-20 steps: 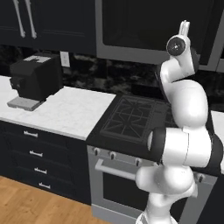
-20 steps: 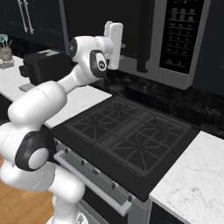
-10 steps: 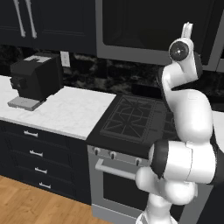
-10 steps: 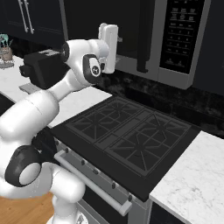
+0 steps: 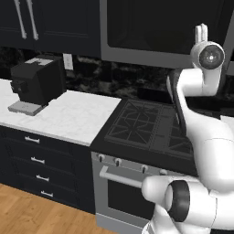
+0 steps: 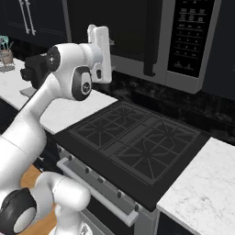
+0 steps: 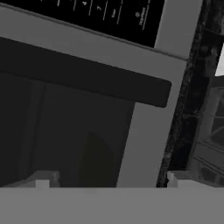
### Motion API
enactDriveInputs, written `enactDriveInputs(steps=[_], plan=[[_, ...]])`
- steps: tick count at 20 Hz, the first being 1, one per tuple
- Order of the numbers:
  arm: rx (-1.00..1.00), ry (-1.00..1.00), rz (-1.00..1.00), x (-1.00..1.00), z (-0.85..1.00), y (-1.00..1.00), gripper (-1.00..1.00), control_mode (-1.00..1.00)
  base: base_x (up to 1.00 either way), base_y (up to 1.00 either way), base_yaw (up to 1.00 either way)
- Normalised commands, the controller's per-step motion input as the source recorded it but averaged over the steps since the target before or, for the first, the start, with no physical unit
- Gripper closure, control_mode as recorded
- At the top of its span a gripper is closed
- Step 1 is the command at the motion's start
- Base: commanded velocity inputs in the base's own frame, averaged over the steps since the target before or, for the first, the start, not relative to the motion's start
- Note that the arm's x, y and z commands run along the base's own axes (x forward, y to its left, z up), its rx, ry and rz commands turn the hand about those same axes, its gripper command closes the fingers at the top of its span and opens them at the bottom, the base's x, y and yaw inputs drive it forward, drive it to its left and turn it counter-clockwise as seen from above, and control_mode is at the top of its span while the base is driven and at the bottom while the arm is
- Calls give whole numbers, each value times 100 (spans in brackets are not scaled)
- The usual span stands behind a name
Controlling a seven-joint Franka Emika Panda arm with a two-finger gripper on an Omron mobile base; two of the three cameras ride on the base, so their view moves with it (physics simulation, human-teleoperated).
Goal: Pick the lemon wedge from the sink and place it in the bowl. Then pick the bowl and place it in the microwave. Then close the microwave door and press the start button.
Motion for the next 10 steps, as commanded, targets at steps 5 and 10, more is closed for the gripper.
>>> enactDriveInputs(steps=[5, 10], plan=[[-32, 27, 24, -84, 17, 13, -100, -100, 0, 0, 0], [-74, 27, 7, -64, 0, 48, 100, -100, 0, 0, 0]])
